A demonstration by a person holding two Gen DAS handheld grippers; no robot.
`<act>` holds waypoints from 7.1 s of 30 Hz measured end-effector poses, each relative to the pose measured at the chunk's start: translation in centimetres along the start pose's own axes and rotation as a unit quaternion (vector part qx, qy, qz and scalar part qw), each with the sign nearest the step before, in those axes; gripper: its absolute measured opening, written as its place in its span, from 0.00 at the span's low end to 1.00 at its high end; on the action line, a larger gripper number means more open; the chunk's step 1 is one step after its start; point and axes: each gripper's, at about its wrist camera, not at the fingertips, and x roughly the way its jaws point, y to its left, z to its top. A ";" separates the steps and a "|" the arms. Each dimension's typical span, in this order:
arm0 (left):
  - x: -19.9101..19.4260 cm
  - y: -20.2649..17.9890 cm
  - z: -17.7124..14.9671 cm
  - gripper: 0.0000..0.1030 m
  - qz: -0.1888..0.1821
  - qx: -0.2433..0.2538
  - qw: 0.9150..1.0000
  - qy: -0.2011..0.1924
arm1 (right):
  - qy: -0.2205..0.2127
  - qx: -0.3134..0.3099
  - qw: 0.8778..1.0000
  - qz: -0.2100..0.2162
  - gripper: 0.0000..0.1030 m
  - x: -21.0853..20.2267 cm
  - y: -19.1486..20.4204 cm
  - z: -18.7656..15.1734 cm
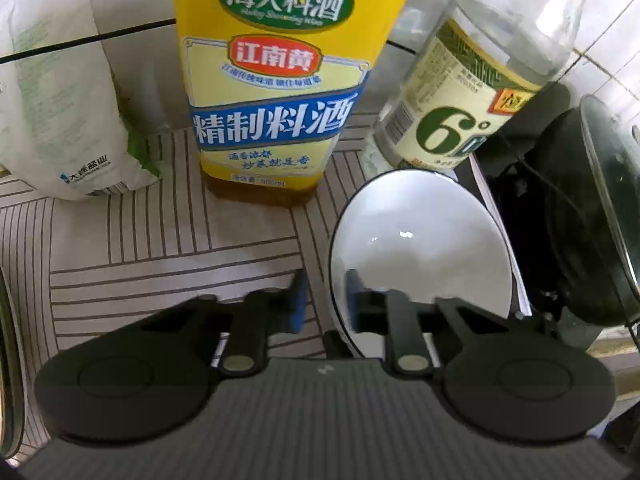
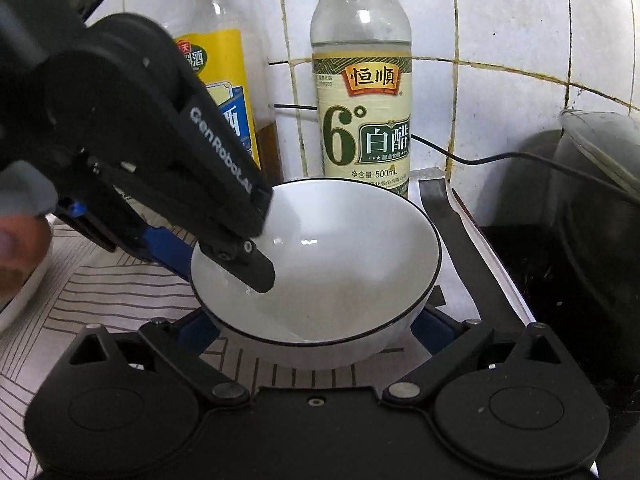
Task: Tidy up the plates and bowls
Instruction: 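Carry the bowl onto the two nested bowls and open the left gripper, then close the left gripper on the rim of the three-bowl stack, then lift the bowl stack onto the bunny plate and open the left gripper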
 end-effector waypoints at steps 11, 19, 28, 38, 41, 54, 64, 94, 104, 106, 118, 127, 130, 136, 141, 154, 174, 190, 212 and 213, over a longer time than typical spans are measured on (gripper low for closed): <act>-2.6 -1.2 -2.7 0.11 0.000 0.053 0.999 0.007 | -0.001 0.031 1.000 0.005 0.98 -2.4 0.3 -0.9; -7.2 -1.5 -5.7 0.11 0.002 0.059 0.998 0.001 | -0.007 0.039 0.999 0.021 0.98 -6.4 1.6 -1.3; -13.5 1.2 -9.1 0.12 0.007 0.030 1.000 -0.007 | -0.022 0.009 0.998 0.062 0.98 -12.1 4.8 -1.5; -19.7 5.8 -13.1 0.12 0.037 -0.014 0.999 -0.017 | -0.022 -0.001 0.991 0.130 0.98 -17.1 10.6 -2.2; -21.2 7.4 -14.1 0.12 0.031 -0.034 0.999 -0.017 | -0.026 -0.008 0.990 0.138 0.98 -18.1 11.9 -2.2; -24.1 13.4 -19.1 0.11 0.064 -0.097 0.993 -0.016 | 0.008 -0.075 0.972 0.222 0.98 -20.0 17.5 -2.5; -22.6 16.6 -19.1 0.13 0.109 -0.117 0.987 0.018 | 0.031 -0.115 0.959 0.258 0.98 -17.9 21.2 -3.1; -19.5 15.1 -20.5 0.22 0.226 -0.038 0.973 0.038 | 0.058 -0.226 0.949 0.213 0.98 -16.2 24.7 -5.2; -21.6 15.2 -21.8 0.47 0.181 -0.048 0.982 -0.001 | 0.052 -0.196 0.957 0.206 0.98 -17.9 23.4 -5.3; -22.6 15.3 -22.3 0.53 0.172 -0.053 0.983 -0.015 | 0.050 -0.180 0.960 0.210 0.98 -18.3 22.8 -5.1; -27.2 16.1 -26.3 0.57 0.109 -0.069 0.987 -0.100 | 0.022 -0.114 0.966 0.230 0.98 -23.1 20.5 -7.1; -27.5 18.7 -28.7 0.71 0.036 -0.105 0.980 -0.163 | -0.007 -0.131 0.966 0.222 0.98 -22.2 21.6 -10.5; -26.5 19.7 -28.8 0.75 0.005 -0.114 0.978 -0.174 | -0.008 -0.130 0.968 0.215 0.98 -20.6 21.9 -11.4; -22.5 21.6 -27.3 0.75 -0.003 -0.152 0.977 -0.149 | 0.002 -0.105 0.968 0.227 0.98 -16.6 22.1 -11.7; -19.9 22.6 -26.2 0.69 -0.005 -0.162 0.979 -0.122 | 0.000 -0.093 0.966 0.242 0.99 -14.3 22.2 -10.9; -17.3 23.9 -25.6 0.48 -0.038 -0.206 0.972 -0.106 | 0.022 -0.104 0.962 0.250 1.00 -12.5 23.7 -10.5; -21.9 22.2 -24.7 0.48 -0.040 -0.155 0.986 -0.040 | 0.010 -0.104 0.956 0.272 1.00 -16.1 22.8 -9.3; -26.3 22.7 -17.9 0.48 -0.009 -0.150 0.986 -0.075 | -0.022 -0.146 0.941 0.303 1.00 -14.8 24.3 -1.9; -19.7 26.5 -10.4 0.48 0.054 -0.175 0.977 -0.112 | 0.014 -0.170 0.926 0.336 1.00 -2.5 26.3 2.5; -19.4 26.5 -10.2 0.48 0.058 -0.171 0.977 -0.112 | 0.018 -0.168 0.926 0.339 1.00 -2.1 26.3 2.5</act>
